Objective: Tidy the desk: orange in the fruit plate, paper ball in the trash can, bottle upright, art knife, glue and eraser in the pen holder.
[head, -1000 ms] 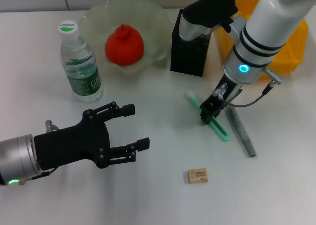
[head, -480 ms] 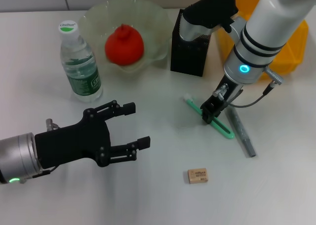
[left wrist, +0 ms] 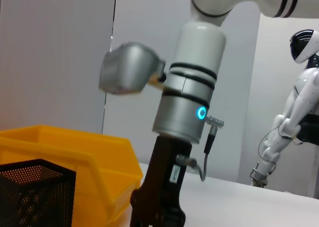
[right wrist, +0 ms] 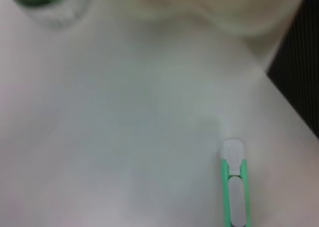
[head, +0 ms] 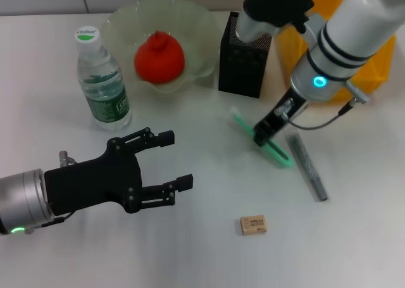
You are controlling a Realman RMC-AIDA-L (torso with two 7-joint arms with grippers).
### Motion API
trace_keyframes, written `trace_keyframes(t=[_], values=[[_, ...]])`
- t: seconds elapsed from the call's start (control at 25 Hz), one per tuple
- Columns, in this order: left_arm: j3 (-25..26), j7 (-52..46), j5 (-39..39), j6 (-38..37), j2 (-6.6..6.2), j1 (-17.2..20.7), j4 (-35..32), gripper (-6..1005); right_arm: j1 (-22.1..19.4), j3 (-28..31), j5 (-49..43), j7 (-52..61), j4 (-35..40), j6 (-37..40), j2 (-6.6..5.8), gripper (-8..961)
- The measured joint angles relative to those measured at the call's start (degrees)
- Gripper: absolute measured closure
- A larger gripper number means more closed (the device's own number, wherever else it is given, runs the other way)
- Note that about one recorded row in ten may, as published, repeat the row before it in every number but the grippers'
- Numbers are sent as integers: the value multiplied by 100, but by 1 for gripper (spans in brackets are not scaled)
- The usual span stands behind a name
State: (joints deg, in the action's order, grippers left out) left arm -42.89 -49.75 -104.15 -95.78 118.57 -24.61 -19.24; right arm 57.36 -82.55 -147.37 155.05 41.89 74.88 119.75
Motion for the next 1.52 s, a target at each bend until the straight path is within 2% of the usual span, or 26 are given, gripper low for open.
trace_keyframes(t=[0.12, 0.16, 0.2, 0.24, 0.32, 0.36, 0.4, 0.44, 0.6, 0.64, 0.76, 0.8, 1.08, 1.36, 1.52], values=[[5, -1, 0, -11, -1, -1, 0, 152, -423, 48, 438, -399, 649, 70, -30, 770], [5, -1, 0, -11, -1, 0, 0, 152, -736, 139, 816, -854, 1017, 96, -44, 770], [7, -1, 0, -12, -1, 2, 0, 152, -736, 139, 816, -854, 1017, 96, -44, 770], [7, -1, 0, -12, -1, 2, 0, 152, -904, 193, 972, -1062, 1187, 100, -49, 770], [7, -1, 0, -12, -1, 6, 0, 152, -1313, 323, 1380, -1617, 1562, 84, -53, 770], [9, -7, 0, -12, -1, 12, 0, 152, -1701, 475, 1841, -2237, 1816, 22, -52, 770], [9, -7, 0, -12, -1, 12, 0, 152, -1701, 475, 1841, -2237, 1816, 22, -52, 770], [9, -9, 0, -12, 0, 38, 0, 152, -1888, 576, 2137, -2583, 1898, -9, -52, 770], [9, -29, 1, -12, -3, 51, -1, 152, -2543, 1280, 3824, -4443, 1725, -58, -50, 771], [9, -31, 0, -12, -5, 58, 0, 152, -2543, 1280, 3824, -4443, 1725, -58, -50, 771], [9, -26, 0, -13, -8, 84, 0, 152, -2698, 1876, 5031, -5733, 1010, -46, -54, 771], [9, -26, 0, -13, -8, 84, 0, 152, -2698, 1876, 5031, -5733, 1010, -46, -54, 771], [-2, -13, 0, -78, -10, 95, -1, 152, -2590, 2285, 6847, -7564, -353, -238, -53, 771], [3, -15, 0, -118, -10, 107, 0, 152, -2279, 2269, 7373, -8241, -1047, -1009, -31, 771], [9, -12, 0, -140, -9, 133, -1, 152, -2138, 2257, 7502, -8467, -1300, -1195, -30, 770]])
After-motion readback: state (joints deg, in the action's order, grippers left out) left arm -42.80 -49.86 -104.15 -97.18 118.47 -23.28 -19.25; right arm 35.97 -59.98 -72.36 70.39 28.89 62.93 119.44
